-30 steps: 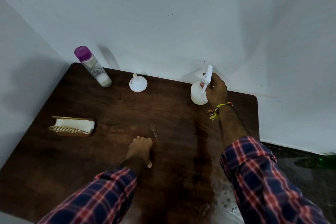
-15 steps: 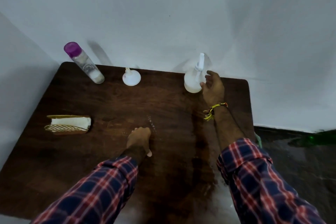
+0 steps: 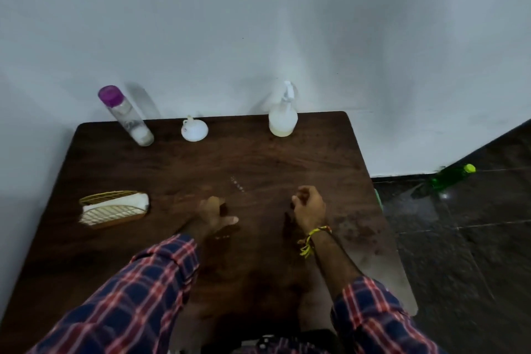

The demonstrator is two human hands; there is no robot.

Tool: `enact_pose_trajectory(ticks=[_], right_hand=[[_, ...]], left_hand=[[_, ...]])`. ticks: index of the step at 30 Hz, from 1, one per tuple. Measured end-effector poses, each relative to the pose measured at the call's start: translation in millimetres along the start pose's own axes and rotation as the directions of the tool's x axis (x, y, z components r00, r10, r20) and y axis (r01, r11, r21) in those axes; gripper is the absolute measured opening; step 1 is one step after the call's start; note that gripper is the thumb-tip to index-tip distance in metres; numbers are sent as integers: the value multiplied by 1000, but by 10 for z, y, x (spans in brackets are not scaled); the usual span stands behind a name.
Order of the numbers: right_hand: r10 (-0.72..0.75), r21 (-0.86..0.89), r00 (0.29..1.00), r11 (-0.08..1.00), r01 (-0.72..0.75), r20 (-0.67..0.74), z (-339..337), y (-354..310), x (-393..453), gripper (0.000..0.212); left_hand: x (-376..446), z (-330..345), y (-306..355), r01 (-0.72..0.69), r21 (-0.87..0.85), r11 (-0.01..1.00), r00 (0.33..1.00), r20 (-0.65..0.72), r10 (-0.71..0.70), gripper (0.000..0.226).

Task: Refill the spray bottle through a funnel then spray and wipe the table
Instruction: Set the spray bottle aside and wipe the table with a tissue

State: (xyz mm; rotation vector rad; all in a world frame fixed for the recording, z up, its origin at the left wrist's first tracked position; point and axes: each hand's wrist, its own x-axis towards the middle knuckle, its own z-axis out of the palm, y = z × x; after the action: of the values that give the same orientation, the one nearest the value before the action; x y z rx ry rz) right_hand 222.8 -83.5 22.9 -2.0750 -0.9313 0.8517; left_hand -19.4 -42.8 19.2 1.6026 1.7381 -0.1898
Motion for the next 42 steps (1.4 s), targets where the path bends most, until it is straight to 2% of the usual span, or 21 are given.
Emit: enact_pose_trajectory(ticks=[3, 6, 10, 13, 17, 21, 24, 33, 42], right_hand=[[-26, -32, 1000, 999, 26, -7, 136, -29, -396, 16], [-50, -55, 999, 997, 50, -2, 327, -95, -762, 5], [-95, -69, 993, 993, 100, 69, 669, -274, -1184, 3], [-124, -71, 984, 988, 134, 124, 937, -447, -1409, 3], [-203, -82, 967, 973, 217, 153, 1276, -716, -1610, 4], [-262, -76, 946, 957, 280, 193, 1611, -1042, -1719, 4], [-274, -105, 930, 946, 306, 244, 1842, -1225, -1715, 2], [-209, -249, 904, 916, 315, 372, 2457, -1490, -1333, 16], [33, -310, 930, 947, 89, 367, 3048, -1692, -1112, 26]], left_hand=[[-412, 75, -269, -52, -63, 997, 984, -173, 40, 56], [-834, 205, -656, -88, -135, 987, 973, -224, 56, 55], [-1064, 297, -1448, 25, -208, 978, 948, -306, -90, 63], [-1072, 209, -1979, 175, -141, 974, 912, -349, -214, 81], [-1019, -32, -2380, 335, -99, 937, 900, -262, -349, 118], [-868, -193, -2560, 385, -142, 912, 906, -131, -403, 146], [-820, -167, -2577, 395, -105, 913, 912, -73, -403, 159], [-754, -167, -2630, 383, -79, 920, 924, 32, -381, 163], [-706, -82, -2683, 355, -79, 931, 935, 14, -355, 160]])
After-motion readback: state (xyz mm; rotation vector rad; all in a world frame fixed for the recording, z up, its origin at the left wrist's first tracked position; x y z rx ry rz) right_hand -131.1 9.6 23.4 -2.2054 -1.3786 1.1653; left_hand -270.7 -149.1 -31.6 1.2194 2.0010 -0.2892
